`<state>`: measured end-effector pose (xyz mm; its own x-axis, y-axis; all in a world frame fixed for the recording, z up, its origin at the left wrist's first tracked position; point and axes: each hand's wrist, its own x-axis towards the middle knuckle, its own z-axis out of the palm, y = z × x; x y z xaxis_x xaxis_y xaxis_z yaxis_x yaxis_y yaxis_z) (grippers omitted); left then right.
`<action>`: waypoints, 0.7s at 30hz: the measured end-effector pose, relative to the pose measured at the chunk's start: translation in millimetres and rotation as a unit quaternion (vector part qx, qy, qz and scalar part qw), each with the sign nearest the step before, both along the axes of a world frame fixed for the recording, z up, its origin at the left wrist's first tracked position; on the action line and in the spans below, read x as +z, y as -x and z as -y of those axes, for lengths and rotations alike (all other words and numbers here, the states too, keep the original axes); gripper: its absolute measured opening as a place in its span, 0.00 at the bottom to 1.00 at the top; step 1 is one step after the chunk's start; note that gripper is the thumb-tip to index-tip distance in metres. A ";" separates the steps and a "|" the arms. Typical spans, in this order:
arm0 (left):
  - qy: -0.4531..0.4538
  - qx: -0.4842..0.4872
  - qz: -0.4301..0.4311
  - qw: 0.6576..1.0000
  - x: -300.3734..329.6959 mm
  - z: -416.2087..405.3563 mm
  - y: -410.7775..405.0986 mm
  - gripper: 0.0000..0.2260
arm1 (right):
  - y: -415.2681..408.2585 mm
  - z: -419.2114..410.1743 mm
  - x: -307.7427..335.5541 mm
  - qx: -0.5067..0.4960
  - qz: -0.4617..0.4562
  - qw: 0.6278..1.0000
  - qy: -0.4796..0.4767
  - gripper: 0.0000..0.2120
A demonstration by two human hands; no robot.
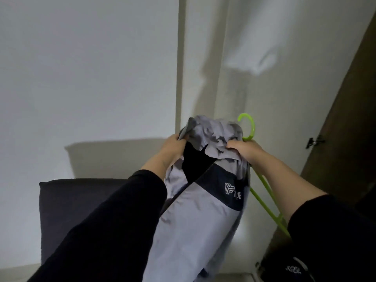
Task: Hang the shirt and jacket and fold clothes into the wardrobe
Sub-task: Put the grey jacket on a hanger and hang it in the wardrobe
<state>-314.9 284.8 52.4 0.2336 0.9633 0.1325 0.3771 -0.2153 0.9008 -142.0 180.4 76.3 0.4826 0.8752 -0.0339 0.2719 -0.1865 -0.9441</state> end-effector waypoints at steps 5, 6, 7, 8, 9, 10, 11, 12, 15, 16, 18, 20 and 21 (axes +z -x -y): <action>-0.083 0.017 -0.095 0.992 43.1 29.2 -44.9 0.11 | -42.1 62.4 26.5 0.002 0.124 0.991 0.058 0.25; -0.105 0.017 -0.121 0.987 51.1 35.7 -54.5 0.10 | -54.0 74.7 33.0 -0.010 0.126 0.991 0.044 0.30; -0.126 0.015 -0.144 0.981 58.3 41.0 -65.1 0.10 | -66.5 86.0 39.6 -0.018 0.109 0.994 0.023 0.34; -0.142 0.015 -0.165 0.976 64.5 46.3 -75.8 0.11 | -77.6 96.8 46.2 -0.017 0.078 0.997 0.003 0.35; -0.161 0.020 -0.187 0.969 70.1 52.8 -86.3 0.11 | -86.9 108.1 52.6 -0.009 0.047 0.999 -0.009 0.34; -0.170 0.029 -0.207 0.963 74.7 59.7 -95.7 0.10 | -94.2 120.2 58.8 -0.001 0.025 1.000 -0.015 0.33; -0.177 0.038 -0.222 0.958 78.2 66.1 -103.2 0.10 | -100.4 132.9 63.9 0.005 0.018 1.000 -0.020 0.32; -0.181 0.048 -0.229 0.955 79.8 71.3 -108.9 0.10 | -105.9 145.4 67.8 0.007 0.020 0.999 -0.024 0.30; -0.192 0.074 -0.236 0.950 78.5 80.5 -115.7 0.11 | -123.5 179.1 72.3 0.009 0.028 0.999 -0.036 0.26; -0.192 0.079 -0.237 0.949 76.8 82.2 -115.4 0.11 | -127.8 189.4 73.8 0.017 0.023 0.999 -0.035 0.25; -0.191 0.079 -0.238 0.949 73.8 85.9 -114.4 0.10 | -133.5 206.1 76.6 0.042 0.015 0.999 -0.024 0.26; -0.193 0.070 -0.240 0.949 74.0 93.4 -118.4 0.10 | -134.9 217.5 77.5 0.064 0.026 0.998 0.004 0.25; -0.197 0.065 -0.240 0.948 76.0 98.0 -123.2 0.09 | -134.3 220.5 76.7 0.073 0.035 0.997 0.018 0.25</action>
